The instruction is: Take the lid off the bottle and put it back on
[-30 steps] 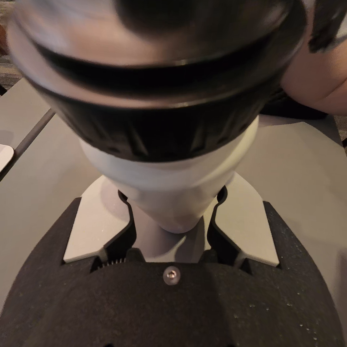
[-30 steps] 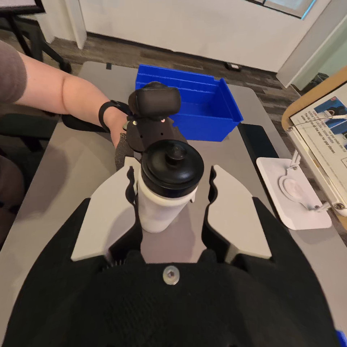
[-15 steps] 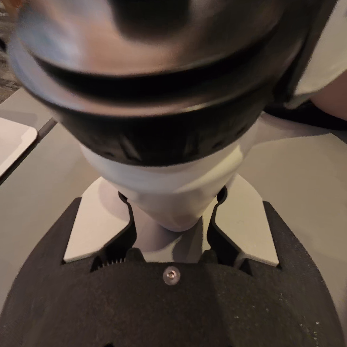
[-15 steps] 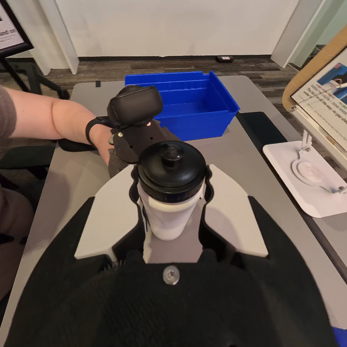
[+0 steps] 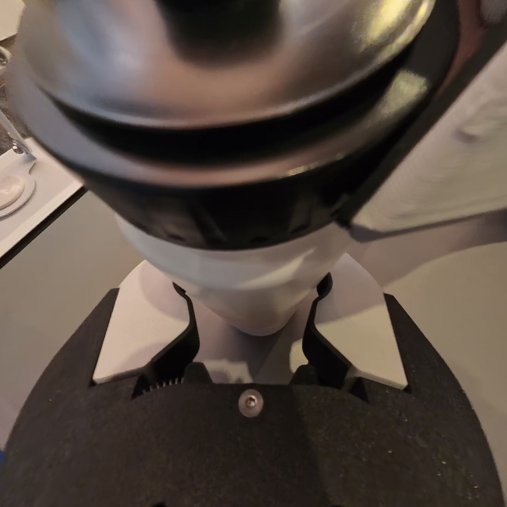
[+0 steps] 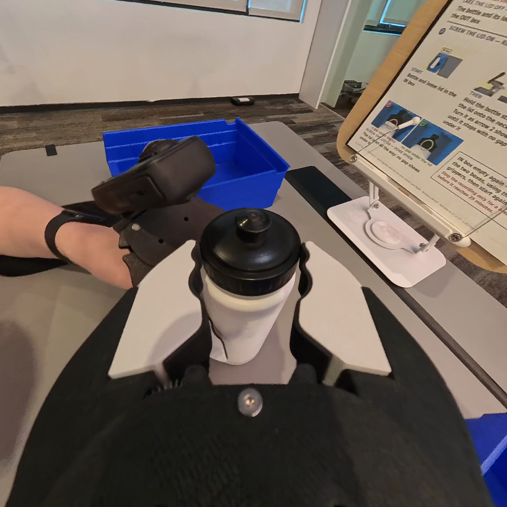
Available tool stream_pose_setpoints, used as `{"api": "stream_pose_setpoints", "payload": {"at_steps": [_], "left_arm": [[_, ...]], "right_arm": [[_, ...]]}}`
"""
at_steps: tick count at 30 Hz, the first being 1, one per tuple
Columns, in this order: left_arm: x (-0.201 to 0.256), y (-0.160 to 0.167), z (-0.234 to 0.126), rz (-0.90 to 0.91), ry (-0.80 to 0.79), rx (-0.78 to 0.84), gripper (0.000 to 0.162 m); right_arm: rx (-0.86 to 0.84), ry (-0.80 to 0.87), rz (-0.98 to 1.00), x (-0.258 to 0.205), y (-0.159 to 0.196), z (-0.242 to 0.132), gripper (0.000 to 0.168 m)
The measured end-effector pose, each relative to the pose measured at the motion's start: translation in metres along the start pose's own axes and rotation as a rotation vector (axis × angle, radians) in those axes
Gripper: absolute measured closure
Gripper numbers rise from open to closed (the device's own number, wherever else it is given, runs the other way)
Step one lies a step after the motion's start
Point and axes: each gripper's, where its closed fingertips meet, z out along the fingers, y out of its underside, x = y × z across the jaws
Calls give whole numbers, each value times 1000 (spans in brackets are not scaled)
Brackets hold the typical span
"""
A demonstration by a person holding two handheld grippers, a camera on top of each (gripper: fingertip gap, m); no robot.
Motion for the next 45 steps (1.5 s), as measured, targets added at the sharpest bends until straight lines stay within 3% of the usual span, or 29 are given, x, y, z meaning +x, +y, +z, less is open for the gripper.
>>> {"api": "stream_pose_setpoints", "payload": {"at_steps": [5, 11, 19, 29, 35, 37, 40, 45], "left_arm": [[5, -3, -3, -36, 114, 8, 67], [17, -13, -19, -170, 328, 23, 68], [29, -18, -22, -256, 457, 55, 68], [10, -13, 1, 65, 137, 175, 68], [8, -13, 3, 55, 118, 217, 65], [6, -14, 4, 48, 87, 223, 53], [9, -17, 6, 38, 91, 236, 62], [25, -15, 5, 99, 224, 206, 65]], "right_arm": [[29, -159, 79, 2, -4, -12, 92], [144, -203, 225, 28, -16, -30, 92], [156, -281, 339, 30, -12, -27, 91], [59, -126, 74, 7, -5, -7, 90], [-26, -60, -18, 0, 5, 2, 94], [-27, -58, -15, 0, 5, 2, 94], [-28, -63, -4, 2, 5, 1, 94], [-32, -258, -62, -10, 7, -8, 94]]}}
